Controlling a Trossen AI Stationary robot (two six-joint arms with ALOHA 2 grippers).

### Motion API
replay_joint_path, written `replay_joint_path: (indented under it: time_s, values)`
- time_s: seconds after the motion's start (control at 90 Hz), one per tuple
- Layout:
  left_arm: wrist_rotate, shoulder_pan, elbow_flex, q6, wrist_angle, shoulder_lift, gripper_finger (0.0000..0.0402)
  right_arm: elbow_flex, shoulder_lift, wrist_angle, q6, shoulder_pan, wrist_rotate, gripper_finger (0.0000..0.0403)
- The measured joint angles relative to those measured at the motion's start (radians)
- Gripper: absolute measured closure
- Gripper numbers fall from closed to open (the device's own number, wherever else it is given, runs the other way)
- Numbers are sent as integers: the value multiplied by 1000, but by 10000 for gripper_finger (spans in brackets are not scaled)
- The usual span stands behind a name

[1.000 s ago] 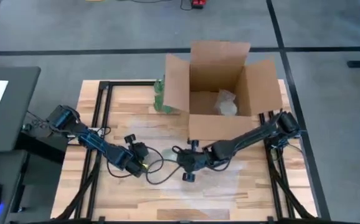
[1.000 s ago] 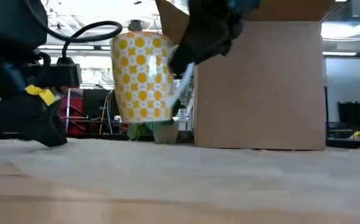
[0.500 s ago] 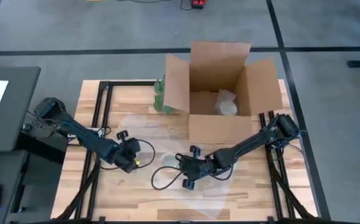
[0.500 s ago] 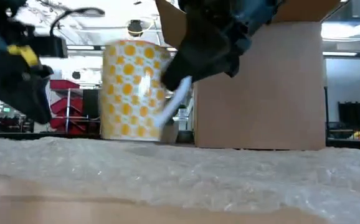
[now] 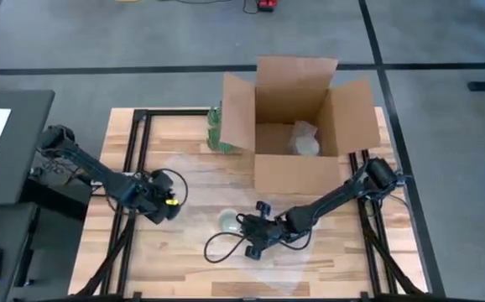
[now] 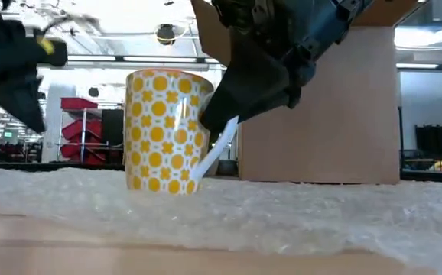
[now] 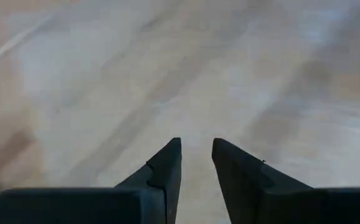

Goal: Wrap mug
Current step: Put the orange cup in the bubble wrap

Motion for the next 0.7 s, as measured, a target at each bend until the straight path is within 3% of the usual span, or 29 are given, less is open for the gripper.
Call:
replay_joint_path:
  time_s: [0.433,0.7]
  values:
    - [18,211,-60,53,31,8,207,1,0,-12,15,0,-34,345]
    - [46,303,-62,133,23,8,191,0,-13,-14,-4,0,-52,313]
